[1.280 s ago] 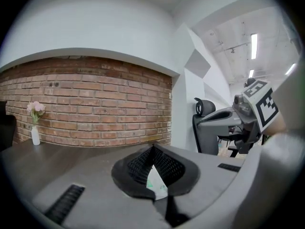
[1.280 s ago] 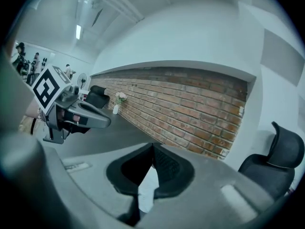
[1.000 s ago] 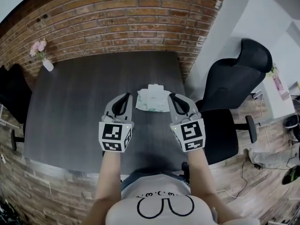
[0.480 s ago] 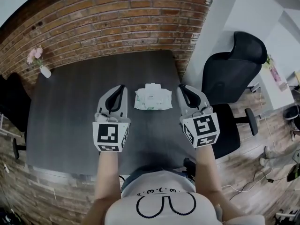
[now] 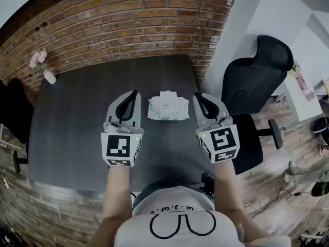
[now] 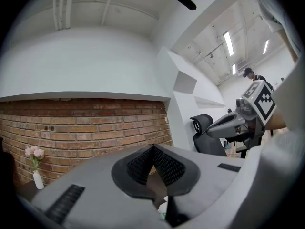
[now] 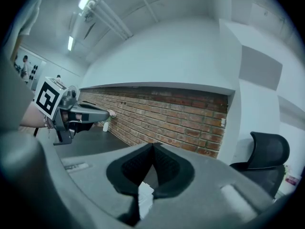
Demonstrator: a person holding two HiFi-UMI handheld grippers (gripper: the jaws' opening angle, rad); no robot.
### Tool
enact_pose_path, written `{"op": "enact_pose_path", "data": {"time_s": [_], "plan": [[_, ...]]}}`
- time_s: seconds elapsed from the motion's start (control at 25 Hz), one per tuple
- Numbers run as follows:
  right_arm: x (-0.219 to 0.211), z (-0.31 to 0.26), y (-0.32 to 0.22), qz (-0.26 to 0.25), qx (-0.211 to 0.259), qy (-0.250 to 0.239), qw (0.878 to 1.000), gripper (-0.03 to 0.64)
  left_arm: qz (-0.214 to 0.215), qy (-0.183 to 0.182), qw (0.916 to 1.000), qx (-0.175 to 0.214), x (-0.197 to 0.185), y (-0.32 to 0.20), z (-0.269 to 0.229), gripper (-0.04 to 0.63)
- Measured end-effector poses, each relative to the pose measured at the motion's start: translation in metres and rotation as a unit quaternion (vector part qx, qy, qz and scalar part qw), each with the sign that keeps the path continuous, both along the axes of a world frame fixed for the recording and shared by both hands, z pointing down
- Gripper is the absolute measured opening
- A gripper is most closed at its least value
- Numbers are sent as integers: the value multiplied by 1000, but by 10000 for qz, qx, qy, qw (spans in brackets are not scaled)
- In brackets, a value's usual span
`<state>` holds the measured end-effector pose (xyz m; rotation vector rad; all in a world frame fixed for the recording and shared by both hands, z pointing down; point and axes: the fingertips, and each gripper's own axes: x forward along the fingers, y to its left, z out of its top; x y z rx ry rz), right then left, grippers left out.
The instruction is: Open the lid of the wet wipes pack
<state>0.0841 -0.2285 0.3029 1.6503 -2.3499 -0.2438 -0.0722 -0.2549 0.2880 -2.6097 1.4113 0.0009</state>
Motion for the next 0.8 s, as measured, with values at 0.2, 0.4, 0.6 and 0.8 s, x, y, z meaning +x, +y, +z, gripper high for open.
{"op": "enact_pose_path", "data": {"time_s": [0.2, 0.4, 0.6, 0.8], "plan": [[-1, 0, 0, -25, 5, -6, 10000, -2, 17, -32, 10000, 34, 3, 1, -1, -2], [-4, 1, 0, -45, 9, -8, 10000, -3, 20, -29, 10000, 47, 4, 1, -1, -2], [-6, 4, -1, -76, -20, 13, 10000, -3, -1, -32, 10000, 47, 4, 0, 0, -2], [-6, 5, -3, -100, -17, -7, 9999, -3, -7, -33, 10000, 50, 5, -2, 1, -2]]}}
